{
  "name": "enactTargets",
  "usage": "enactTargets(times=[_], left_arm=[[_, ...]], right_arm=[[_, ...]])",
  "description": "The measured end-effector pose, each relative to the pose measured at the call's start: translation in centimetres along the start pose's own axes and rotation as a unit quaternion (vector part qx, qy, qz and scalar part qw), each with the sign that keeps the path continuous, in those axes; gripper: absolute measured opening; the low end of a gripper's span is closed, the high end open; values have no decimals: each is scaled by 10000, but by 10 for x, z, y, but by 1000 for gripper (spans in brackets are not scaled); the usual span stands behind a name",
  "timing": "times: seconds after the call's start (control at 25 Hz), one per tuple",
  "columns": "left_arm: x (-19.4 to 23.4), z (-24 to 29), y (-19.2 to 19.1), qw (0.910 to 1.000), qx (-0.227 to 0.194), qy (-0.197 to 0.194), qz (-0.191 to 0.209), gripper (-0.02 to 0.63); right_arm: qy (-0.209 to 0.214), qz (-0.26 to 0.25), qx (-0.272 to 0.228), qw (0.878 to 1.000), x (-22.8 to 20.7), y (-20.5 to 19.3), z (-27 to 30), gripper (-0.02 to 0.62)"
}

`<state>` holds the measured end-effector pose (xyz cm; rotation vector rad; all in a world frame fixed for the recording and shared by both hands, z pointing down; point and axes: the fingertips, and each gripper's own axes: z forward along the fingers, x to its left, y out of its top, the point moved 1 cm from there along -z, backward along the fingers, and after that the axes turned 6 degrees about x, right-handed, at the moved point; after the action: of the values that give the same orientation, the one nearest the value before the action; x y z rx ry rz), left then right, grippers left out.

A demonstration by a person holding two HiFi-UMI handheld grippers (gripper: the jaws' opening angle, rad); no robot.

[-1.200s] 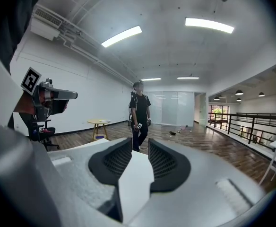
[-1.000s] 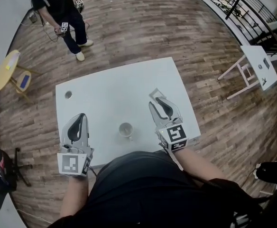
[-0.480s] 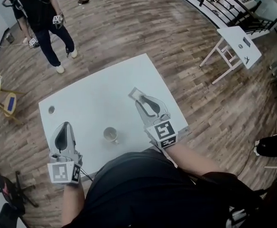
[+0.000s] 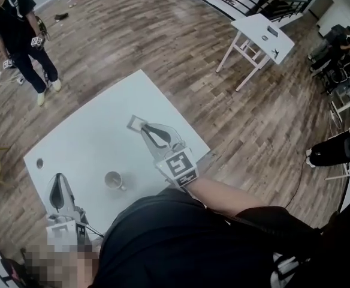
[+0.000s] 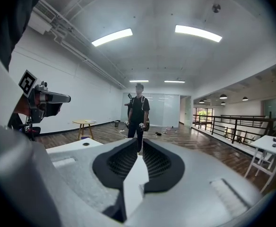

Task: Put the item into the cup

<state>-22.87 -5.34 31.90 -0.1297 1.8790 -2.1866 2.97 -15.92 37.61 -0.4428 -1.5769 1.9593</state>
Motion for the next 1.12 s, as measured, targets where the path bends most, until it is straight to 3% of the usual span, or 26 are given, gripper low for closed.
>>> enactTargets(times=[0.12, 1.12], left_arm=[[-3, 1, -2, 10000, 7, -20, -48, -2], [9, -20, -13, 9994, 37, 309, -143, -2]], right_arm=[[-2, -10, 18, 10000, -3, 1, -2, 4], [130, -99, 5, 9999, 2, -6, 0, 2]])
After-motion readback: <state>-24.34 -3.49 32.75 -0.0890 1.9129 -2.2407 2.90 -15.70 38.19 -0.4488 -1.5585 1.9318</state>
